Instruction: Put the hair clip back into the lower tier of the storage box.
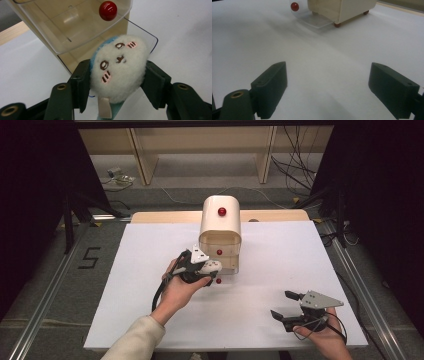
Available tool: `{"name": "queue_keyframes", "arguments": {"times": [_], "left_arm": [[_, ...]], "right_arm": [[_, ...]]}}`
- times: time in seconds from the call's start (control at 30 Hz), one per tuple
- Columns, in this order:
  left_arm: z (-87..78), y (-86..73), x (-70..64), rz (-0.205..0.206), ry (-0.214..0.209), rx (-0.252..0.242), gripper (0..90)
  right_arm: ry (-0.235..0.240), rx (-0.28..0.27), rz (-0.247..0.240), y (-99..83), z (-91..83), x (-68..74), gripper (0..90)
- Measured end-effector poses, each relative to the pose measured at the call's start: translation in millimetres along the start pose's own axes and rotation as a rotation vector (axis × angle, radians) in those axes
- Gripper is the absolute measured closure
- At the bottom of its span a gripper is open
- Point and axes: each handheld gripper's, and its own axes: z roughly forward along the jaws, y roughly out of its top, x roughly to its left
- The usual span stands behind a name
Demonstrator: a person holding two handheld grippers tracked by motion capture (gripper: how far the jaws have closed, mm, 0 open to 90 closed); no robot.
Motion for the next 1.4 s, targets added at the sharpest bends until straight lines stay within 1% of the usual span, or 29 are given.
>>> {"name": "queue_keyframes", "arguments": {"times": [0.03, 0.07, 0.13, 0.27, 0.5, 0.77, 0.9, 1.4], "left_arm": [[0.4, 0.4, 0.1, 0.005, 0.000, 0.006, 45.0], [1.5, 0.6, -0.4, -0.001, -0.005, 0.004, 45.0], [2.7, 1.4, -0.7, 0.002, -0.009, 0.009, 45.0], [5.4, 2.5, -1.9, -0.002, -0.008, 0.004, 45.0], [8.4, 4.5, -2.2, -0.002, -0.012, 0.013, 45.0], [12.4, 6.7, -3.2, -0.013, -0.017, 0.023, 45.0], [13.7, 7.9, -2.8, -0.010, -0.015, 0.028, 45.0], [21.4, 10.4, -2.2, -0.024, -0.013, 0.029, 45.0]], "right_arm": [[0.000, 0.000, 0.000, 0.0, 0.0, 0.0, 16.2], [-0.001, -0.001, 0.000, 0.0, 0.0, 0.1, 16.3], [0.000, -0.002, 0.000, -0.1, 0.0, 0.0, 16.3], [0.000, -0.004, -0.001, -0.2, -0.1, -0.4, 16.3], [0.003, -0.007, -0.001, -0.4, 0.1, -0.6, 16.3], [0.004, -0.006, -0.001, -0.4, 0.1, -0.7, 16.2], [0.004, -0.006, -0.001, -0.5, 0.1, -0.6, 16.2], [0.003, -0.003, 0.003, -0.8, 0.4, -0.9, 16.2]]}}
